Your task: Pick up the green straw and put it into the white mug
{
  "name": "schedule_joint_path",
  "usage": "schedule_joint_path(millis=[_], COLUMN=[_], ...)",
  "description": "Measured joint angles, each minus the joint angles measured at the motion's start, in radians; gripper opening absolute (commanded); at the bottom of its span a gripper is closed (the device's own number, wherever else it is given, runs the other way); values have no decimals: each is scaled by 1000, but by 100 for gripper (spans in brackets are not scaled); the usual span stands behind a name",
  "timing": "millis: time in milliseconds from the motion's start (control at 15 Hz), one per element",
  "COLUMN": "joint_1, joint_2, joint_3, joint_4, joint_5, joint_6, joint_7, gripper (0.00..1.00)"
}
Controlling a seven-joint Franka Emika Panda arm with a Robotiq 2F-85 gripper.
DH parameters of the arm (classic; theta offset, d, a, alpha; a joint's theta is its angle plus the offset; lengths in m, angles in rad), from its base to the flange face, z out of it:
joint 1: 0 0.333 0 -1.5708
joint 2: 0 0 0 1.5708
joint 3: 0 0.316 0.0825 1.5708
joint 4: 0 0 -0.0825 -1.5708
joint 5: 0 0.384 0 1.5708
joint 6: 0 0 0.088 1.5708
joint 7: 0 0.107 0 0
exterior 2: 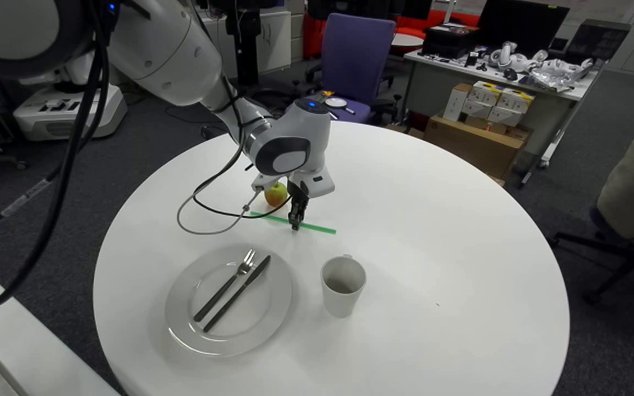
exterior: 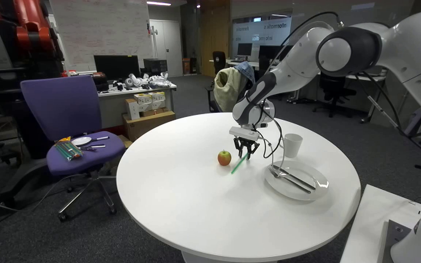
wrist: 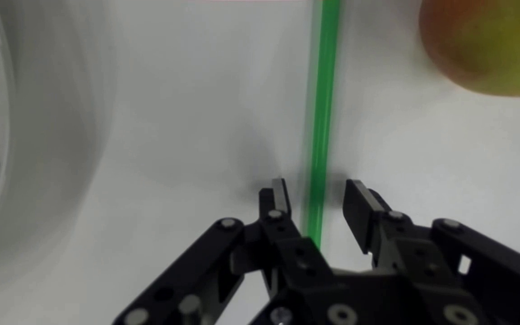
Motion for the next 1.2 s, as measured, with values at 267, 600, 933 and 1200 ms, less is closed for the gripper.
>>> schedule_joint_path(millis=[267, 600, 933, 1200], joint_1=[0, 0, 0, 0], joint_2=[0, 0, 0, 0], joint_3=[0, 0, -1, -1], joint_4=[0, 0, 0, 0], joint_5=[-1, -1, -3, -4], joint_6=[0, 0, -1, -1], joint_7=[0, -2, -7, -11], gripper=[36, 31, 26, 16])
